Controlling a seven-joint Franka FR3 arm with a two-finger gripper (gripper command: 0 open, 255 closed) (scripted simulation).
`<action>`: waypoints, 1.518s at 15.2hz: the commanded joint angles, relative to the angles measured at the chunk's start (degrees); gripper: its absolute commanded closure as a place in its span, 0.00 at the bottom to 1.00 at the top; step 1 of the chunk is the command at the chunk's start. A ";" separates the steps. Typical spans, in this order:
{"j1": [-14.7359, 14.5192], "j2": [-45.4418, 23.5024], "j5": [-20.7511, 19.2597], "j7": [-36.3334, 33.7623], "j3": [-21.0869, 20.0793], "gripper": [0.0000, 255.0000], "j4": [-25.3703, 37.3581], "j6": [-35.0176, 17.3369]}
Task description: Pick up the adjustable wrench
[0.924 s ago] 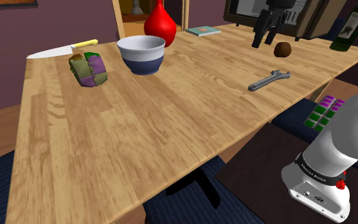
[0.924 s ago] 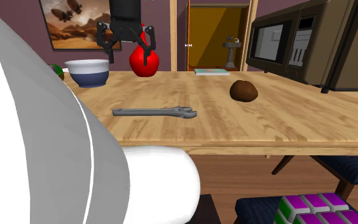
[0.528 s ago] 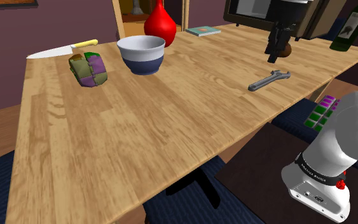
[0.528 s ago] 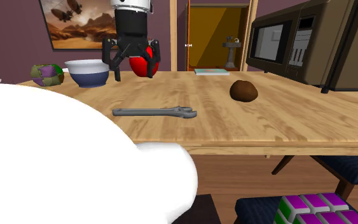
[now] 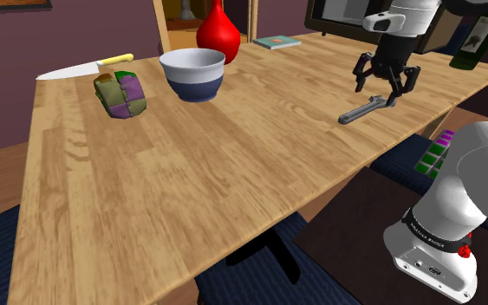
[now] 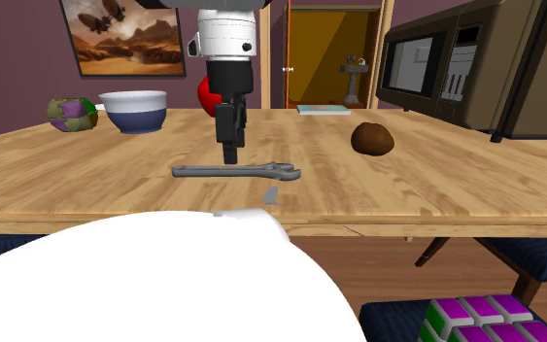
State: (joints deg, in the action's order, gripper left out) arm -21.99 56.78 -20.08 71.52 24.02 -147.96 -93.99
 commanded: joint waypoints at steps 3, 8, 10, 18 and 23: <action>0.08 0.27 -1.50 1.18 1.51 0.00 -3.06 -2.85; 0.33 0.28 -2.14 1.06 2.18 1.00 -4.86 -4.63; 0.33 0.30 -2.13 1.04 2.16 1.00 -4.87 -4.62; 0.26 0.35 -1.93 1.11 1.95 1.00 -4.25 -3.96; -0.35 -0.01 -0.63 1.31 0.64 1.00 -0.40 -0.49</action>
State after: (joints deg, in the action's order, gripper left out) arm -22.16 57.01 -21.00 72.80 24.90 -149.25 -95.13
